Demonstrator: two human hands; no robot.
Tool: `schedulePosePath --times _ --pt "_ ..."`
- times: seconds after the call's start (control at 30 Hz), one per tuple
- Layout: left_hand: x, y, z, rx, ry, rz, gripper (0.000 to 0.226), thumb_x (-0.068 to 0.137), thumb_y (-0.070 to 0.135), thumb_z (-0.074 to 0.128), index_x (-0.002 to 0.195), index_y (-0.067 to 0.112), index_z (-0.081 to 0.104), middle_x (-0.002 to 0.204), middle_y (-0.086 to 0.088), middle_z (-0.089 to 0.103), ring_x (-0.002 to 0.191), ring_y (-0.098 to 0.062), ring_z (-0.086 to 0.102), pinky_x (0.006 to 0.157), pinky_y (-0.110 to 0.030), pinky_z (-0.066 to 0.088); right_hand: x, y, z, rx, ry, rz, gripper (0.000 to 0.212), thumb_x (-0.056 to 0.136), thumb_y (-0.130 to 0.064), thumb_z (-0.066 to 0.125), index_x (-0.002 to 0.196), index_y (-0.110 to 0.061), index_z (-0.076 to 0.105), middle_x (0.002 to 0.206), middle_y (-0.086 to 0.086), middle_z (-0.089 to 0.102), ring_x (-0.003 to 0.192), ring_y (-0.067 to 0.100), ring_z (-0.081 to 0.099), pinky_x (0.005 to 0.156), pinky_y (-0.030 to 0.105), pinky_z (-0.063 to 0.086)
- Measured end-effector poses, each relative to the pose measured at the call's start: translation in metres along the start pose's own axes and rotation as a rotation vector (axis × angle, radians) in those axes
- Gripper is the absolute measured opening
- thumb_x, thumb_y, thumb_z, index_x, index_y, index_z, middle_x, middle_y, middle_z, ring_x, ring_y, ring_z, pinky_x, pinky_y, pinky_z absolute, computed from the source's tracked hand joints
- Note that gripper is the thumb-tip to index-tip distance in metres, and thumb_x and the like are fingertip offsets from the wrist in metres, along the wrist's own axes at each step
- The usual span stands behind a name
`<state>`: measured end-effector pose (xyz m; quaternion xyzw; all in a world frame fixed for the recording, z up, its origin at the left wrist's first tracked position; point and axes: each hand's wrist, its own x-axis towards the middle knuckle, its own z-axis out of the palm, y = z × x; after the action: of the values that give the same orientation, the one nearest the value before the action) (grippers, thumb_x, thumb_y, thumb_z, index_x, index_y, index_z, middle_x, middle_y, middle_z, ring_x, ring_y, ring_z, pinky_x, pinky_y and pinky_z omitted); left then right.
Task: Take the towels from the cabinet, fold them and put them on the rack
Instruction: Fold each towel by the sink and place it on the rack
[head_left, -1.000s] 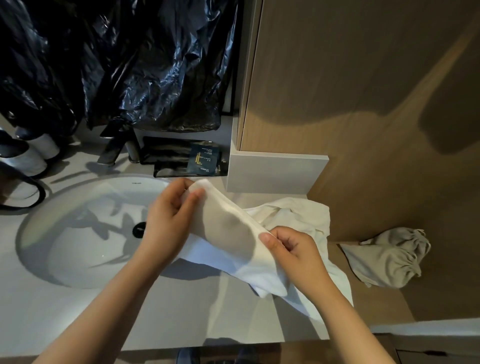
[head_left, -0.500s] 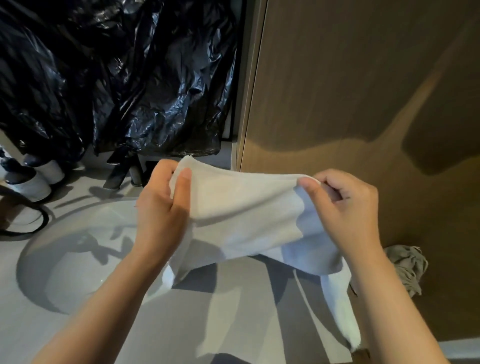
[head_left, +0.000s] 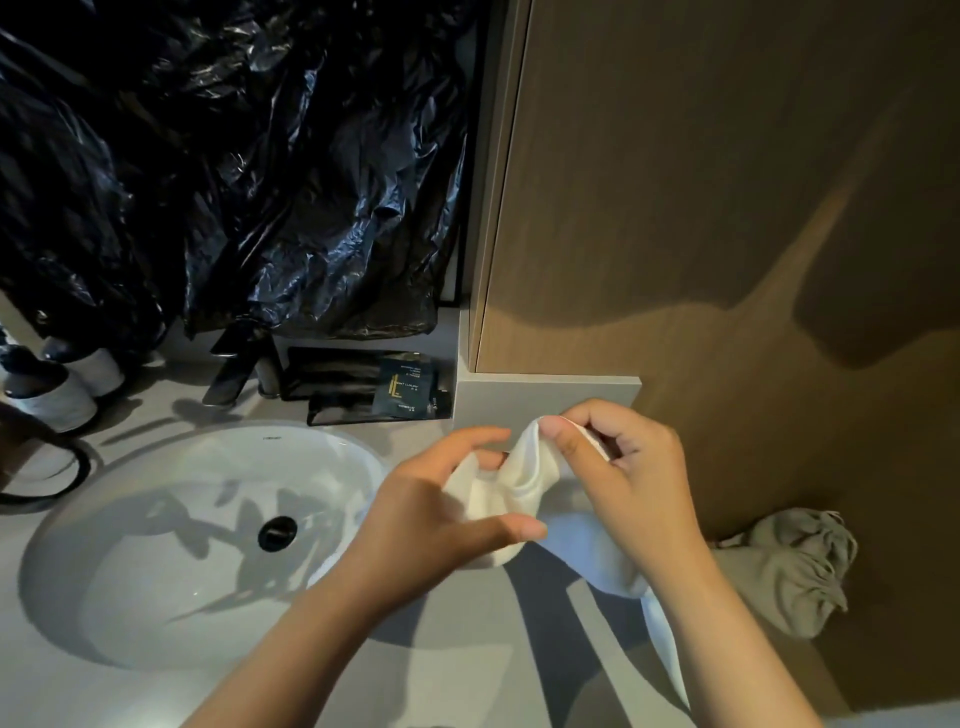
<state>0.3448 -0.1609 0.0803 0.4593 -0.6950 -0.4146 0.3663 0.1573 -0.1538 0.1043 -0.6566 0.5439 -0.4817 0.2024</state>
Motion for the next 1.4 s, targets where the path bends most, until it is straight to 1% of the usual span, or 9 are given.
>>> schedulePosePath --times 0.17,0.27,0.5,0.63,0.73,0.93,1.17,1.27,1.4 --pt "0.004 0.003 0.006 -0.033 -0.009 0.003 0.024 0.073 0.037 0.081 0.091 0.027 0.069 0.087 0.006 0.065 0.079 -0.009 0.058 0.066 -0.014 0.041 -0.003 0.001 0.002 0.058 -0.051 0.05 0.016 0.09 -0.03 0.067 0.076 -0.024 0.071 0.071 -0.009 0.066 0.071 0.013 0.062 0.06 0.019 0.046" --pt "0.004 0.001 0.003 -0.202 0.053 -0.05 0.023 0.074 0.039 0.071 0.076 0.017 0.068 0.076 -0.002 0.065 0.067 -0.009 0.054 0.059 -0.014 0.038 -0.007 0.007 -0.001 0.118 -0.06 0.119 0.021 0.088 -0.038 0.064 0.076 -0.021 0.071 0.071 -0.004 0.066 0.068 0.01 0.06 0.059 0.018 0.045" --pt "0.002 -0.01 -0.012 -0.133 0.327 -0.054 0.016 0.084 0.03 0.068 0.071 0.022 0.066 0.069 0.011 0.063 0.062 0.004 0.052 0.056 -0.007 0.037 -0.035 0.046 -0.001 0.071 -0.146 0.291 0.026 0.091 -0.038 0.064 0.073 -0.02 0.068 0.069 0.002 0.062 0.065 0.014 0.055 0.06 0.019 0.042" --pt "0.004 -0.028 -0.025 -0.042 0.429 -0.13 0.016 0.088 0.031 0.068 0.076 0.02 0.067 0.073 0.012 0.064 0.063 0.001 0.052 0.06 -0.023 0.041 -0.054 0.062 -0.008 0.03 -0.197 0.342 0.033 0.091 -0.045 0.063 0.068 -0.021 0.06 0.063 -0.006 0.055 0.062 0.004 0.051 0.062 0.017 0.043" --pt "0.001 -0.034 -0.026 0.028 0.413 -0.184 0.018 0.089 0.027 0.068 0.071 0.027 0.067 0.072 0.019 0.064 0.067 0.003 0.054 0.063 -0.027 0.041 -0.056 0.061 -0.013 -0.025 -0.118 0.29 0.018 0.091 -0.04 0.064 0.076 -0.03 0.063 0.073 -0.013 0.064 0.074 0.007 0.062 0.064 0.016 0.048" --pt "-0.012 -0.012 -0.028 0.264 0.632 0.012 0.012 0.087 0.038 0.065 0.099 0.036 0.067 0.101 0.025 0.062 0.094 0.006 0.052 0.077 0.003 0.031 -0.043 0.033 -0.022 -0.067 -0.047 0.1 0.018 0.09 -0.044 0.059 0.086 -0.03 0.068 0.085 -0.013 0.069 0.086 0.012 0.065 0.065 0.019 0.051" --pt "-0.015 0.025 -0.009 0.498 0.293 0.517 0.057 0.081 0.036 0.069 0.133 0.015 0.056 0.136 0.009 0.053 0.122 -0.003 0.052 0.101 -0.011 0.038 -0.029 -0.003 -0.024 -0.182 -0.044 -0.134 0.017 0.09 -0.043 0.059 0.085 -0.029 0.067 0.082 -0.021 0.062 0.079 0.008 0.062 0.063 0.007 0.041" --pt "-0.008 0.031 -0.006 0.464 0.134 0.425 0.055 0.083 0.042 0.06 0.137 0.031 0.052 0.135 0.018 0.055 0.12 0.0 0.053 0.098 -0.018 0.044 -0.027 -0.01 -0.025 -0.203 -0.072 -0.196 0.018 0.092 -0.04 0.059 0.086 -0.027 0.069 0.082 -0.019 0.062 0.077 0.009 0.061 0.063 0.012 0.042" --pt "0.002 0.028 -0.008 0.249 -0.002 0.311 0.028 0.082 0.05 0.06 0.103 0.035 0.071 0.097 0.027 0.065 0.099 0.002 0.059 0.085 -0.013 0.043 -0.029 -0.01 -0.027 -0.218 -0.084 -0.191 0.019 0.092 -0.041 0.059 0.09 -0.027 0.072 0.083 -0.019 0.064 0.078 0.009 0.062 0.064 0.016 0.044"
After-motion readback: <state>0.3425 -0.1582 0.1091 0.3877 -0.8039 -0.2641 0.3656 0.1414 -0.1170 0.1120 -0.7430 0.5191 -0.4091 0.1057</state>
